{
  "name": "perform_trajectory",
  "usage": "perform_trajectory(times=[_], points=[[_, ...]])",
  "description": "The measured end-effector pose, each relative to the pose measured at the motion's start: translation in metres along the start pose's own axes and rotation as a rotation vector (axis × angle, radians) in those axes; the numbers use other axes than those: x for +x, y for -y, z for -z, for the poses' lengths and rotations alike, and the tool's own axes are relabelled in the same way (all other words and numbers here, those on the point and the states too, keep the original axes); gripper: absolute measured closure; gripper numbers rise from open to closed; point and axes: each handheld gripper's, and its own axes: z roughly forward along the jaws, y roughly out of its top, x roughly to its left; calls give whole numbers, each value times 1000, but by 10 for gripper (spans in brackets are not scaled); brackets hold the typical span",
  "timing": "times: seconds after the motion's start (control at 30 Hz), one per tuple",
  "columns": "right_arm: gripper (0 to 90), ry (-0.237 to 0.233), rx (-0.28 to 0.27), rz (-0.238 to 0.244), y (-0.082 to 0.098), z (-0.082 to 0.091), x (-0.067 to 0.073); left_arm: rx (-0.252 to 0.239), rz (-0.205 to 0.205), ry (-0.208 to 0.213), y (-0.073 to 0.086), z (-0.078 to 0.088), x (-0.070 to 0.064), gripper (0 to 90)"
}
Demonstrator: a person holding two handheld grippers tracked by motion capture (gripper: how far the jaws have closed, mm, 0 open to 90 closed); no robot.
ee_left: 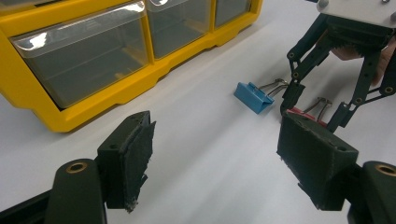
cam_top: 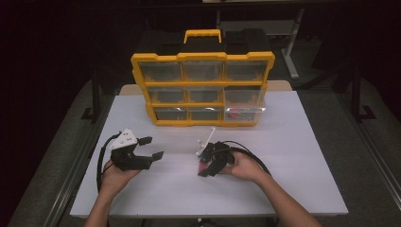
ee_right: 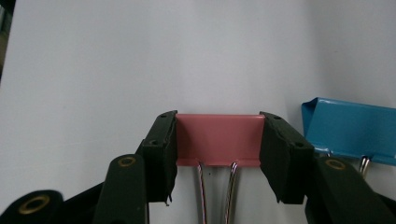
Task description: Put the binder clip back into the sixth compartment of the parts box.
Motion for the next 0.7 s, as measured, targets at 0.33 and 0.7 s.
perform_trajectory(times=[0.33,0.7], points=[[486,-34,-54,-39,0,11,-1,3,3,1,0,0,0,264],[486,-47,-96,-48,-2,28,-3,4,3,1,0,0,0,264]])
